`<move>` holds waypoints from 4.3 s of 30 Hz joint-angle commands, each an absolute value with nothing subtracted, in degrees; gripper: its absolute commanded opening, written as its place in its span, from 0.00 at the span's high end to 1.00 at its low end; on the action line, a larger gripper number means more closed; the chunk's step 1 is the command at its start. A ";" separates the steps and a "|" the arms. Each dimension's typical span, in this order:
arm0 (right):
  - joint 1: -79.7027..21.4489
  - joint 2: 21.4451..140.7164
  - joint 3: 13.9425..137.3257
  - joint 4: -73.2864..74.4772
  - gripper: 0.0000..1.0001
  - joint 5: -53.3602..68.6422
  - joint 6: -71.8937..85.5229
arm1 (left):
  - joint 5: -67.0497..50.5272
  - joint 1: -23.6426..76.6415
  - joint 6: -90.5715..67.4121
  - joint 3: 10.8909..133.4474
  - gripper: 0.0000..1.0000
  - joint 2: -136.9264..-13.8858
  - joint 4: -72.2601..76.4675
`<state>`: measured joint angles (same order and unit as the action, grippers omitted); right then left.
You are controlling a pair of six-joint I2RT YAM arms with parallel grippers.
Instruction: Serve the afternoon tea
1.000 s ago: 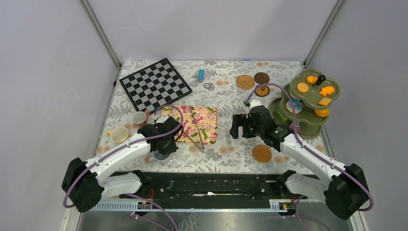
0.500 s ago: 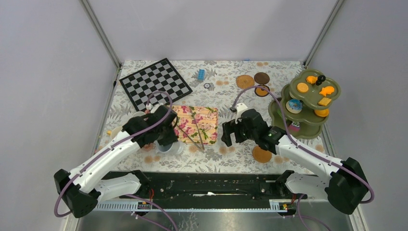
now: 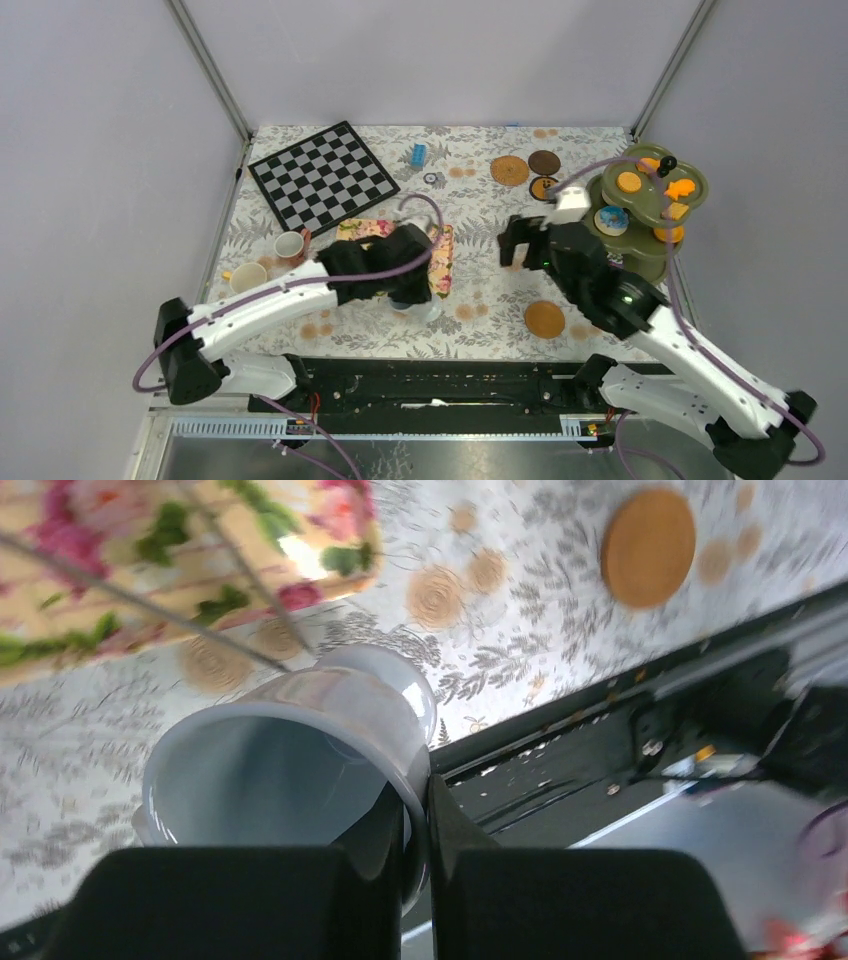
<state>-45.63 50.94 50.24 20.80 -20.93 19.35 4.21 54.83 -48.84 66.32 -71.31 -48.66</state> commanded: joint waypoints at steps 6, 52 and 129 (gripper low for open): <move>-45.70 30.13 64.28 33.10 0.00 -53.91 18.57 | 19.98 74.49 -26.17 75.16 1.00 -85.94 -24.30; -45.70 12.61 64.86 35.09 0.00 -53.34 14.95 | 14.80 80.42 -13.18 123.39 1.00 -130.31 -39.10; -22.62 119.75 107.89 38.20 0.44 -43.86 5.49 | 43.18 64.56 -5.32 60.97 0.01 -52.00 -22.03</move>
<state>-25.61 110.83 98.04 27.62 -40.25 9.30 42.57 65.01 -9.15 62.83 -50.48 -26.09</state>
